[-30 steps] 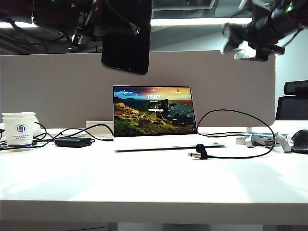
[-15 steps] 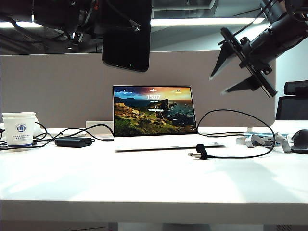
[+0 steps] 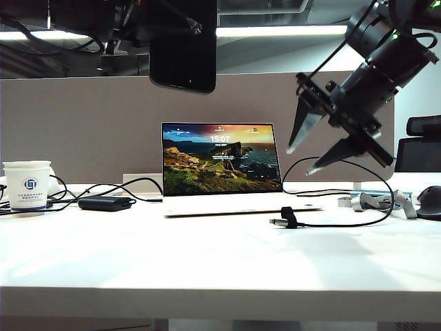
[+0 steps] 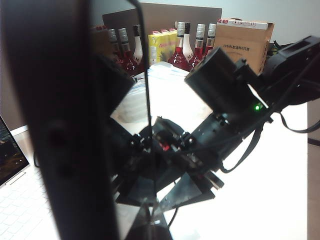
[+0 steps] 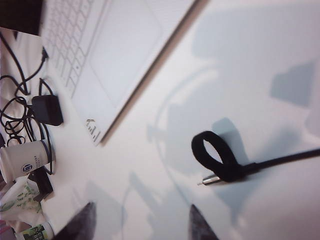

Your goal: Pick up the black phone, pick up the charger plug, insert the charger plug into the phone's charging port, and finally place the connected phone back on the desk.

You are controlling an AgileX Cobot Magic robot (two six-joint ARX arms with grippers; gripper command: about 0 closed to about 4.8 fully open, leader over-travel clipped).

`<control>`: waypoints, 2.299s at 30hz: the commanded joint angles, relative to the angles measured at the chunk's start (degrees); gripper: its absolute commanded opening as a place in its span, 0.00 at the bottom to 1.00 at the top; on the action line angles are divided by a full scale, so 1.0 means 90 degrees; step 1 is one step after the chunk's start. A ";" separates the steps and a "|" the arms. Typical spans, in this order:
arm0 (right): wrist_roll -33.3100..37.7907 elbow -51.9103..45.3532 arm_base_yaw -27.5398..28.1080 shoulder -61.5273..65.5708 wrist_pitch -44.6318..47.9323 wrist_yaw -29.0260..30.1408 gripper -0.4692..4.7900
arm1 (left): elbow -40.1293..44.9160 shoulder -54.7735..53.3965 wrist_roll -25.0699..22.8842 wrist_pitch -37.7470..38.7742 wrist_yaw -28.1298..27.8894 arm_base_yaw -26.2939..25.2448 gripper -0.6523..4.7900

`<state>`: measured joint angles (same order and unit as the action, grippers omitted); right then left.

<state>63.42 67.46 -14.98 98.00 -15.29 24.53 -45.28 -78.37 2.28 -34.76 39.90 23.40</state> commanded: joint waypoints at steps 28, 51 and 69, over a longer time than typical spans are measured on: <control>0.2123 0.0012 -0.0646 0.1326 0.0323 -0.0712 0.36 | -0.0036 0.0058 0.0012 -0.0243 0.0165 0.0015 0.11; 0.2215 0.0019 -0.0607 0.1120 0.2013 -0.1583 0.56 | -0.0036 0.0058 0.0141 -0.0291 0.0165 0.0024 0.11; -0.3271 0.0022 -0.0750 0.1423 0.2671 -0.2310 0.55 | -0.0036 0.0058 0.0296 -0.0316 0.0211 0.0024 0.11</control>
<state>36.07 67.46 -21.30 110.76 7.01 3.55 -45.28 -78.37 4.69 -34.96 41.41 23.62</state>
